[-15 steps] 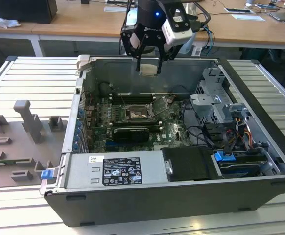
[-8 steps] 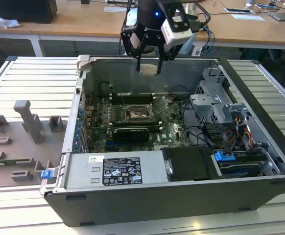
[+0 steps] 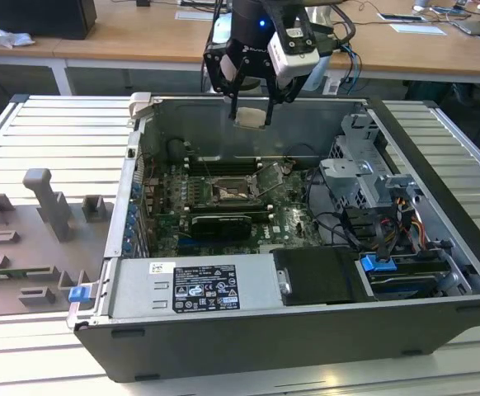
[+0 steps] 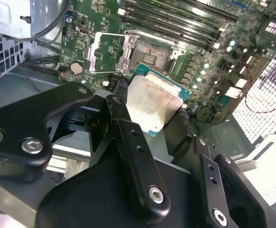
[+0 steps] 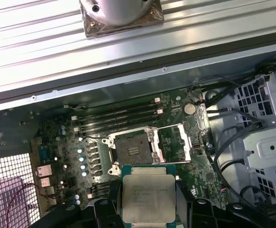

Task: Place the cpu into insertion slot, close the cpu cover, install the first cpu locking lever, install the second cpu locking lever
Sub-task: 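Place the cpu into insertion slot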

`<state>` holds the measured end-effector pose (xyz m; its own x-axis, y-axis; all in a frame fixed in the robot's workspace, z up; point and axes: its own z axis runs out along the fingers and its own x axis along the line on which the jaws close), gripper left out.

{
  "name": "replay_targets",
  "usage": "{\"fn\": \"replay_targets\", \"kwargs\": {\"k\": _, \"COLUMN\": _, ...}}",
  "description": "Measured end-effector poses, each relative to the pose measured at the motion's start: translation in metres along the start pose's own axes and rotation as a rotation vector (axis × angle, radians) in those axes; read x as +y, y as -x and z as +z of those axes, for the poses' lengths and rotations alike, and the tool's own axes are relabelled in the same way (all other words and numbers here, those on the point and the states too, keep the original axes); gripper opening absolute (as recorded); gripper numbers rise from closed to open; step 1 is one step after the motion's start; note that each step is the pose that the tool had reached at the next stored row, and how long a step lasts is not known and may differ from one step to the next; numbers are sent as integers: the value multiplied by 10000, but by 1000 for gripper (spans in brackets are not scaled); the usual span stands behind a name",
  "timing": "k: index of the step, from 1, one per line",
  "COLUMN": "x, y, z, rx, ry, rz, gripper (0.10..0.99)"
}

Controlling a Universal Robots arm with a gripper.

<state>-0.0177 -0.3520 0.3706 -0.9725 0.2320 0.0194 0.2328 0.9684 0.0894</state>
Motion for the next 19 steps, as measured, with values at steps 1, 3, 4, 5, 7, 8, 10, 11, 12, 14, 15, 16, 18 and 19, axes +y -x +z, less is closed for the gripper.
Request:
{"fn": "replay_targets", "kwargs": {"k": 1, "x": 0, "y": 0, "z": 0, "rx": -5, "ry": 0, "rz": 59, "gripper": 545}}
{"fn": "replay_targets", "kwargs": {"k": 3, "x": -4, "y": -16, "z": 0, "rx": -17, "ry": 2, "rz": 182, "gripper": 545}}
{"fn": "replay_targets", "kwargs": {"k": 4, "x": -6, "y": -26, "z": 0, "rx": -20, "ry": 4, "rz": 211, "gripper": 545}}
{"fn": "replay_targets", "kwargs": {"k": 5, "x": -10, "y": -39, "z": 1, "rx": -22, "ry": 4, "rz": 240, "gripper": 545}}
{"fn": "replay_targets", "kwargs": {"k": 7, "x": -16, "y": -65, "z": 6, "rx": -27, "ry": 6, "rz": 282, "gripper": 545}}
{"fn": "replay_targets", "kwargs": {"k": 8, "x": -18, "y": -71, "z": 10, "rx": -27, "ry": 5, "rz": 295, "gripper": 545}}
{"fn": "replay_targets", "kwargs": {"k": 10, "x": -21, "y": -80, "z": 19, "rx": -29, "ry": 5, "rz": 319, "gripper": 545}}
{"fn": "replay_targets", "kwargs": {"k": 11, "x": -23, "y": -84, "z": 26, "rx": -30, "ry": 5, "rz": 332, "gripper": 545}}
{"fn": "replay_targets", "kwargs": {"k": 12, "x": -24, "y": -87, "z": 30, "rx": -31, "ry": 6, "rz": 337, "gripper": 545}}
{"fn": "replay_targets", "kwargs": {"k": 14, "x": -27, "y": -96, "z": 39, "rx": -32, "ry": 6, "rz": 350, "gripper": 545}}
{"fn": "replay_targets", "kwargs": {"k": 15, "x": -28, "y": -101, "z": 43, "rx": -32, "ry": 6, "rz": 358, "gripper": 545}}
{"fn": "replay_targets", "kwargs": {"k": 16, "x": -29, "y": -104, "z": 48, "rx": -33, "ry": 6, "rz": 373, "gripper": 545}}
{"fn": "replay_targets", "kwargs": {"k": 18, "x": -30, "y": -105, "z": 52, "rx": -37, "ry": 6, "rz": 404, "gripper": 545}}
{"fn": "replay_targets", "kwargs": {"k": 19, "x": -31, "y": -106, "z": 53, "rx": -38, "ry": 7, "rz": 422, "gripper": 545}}
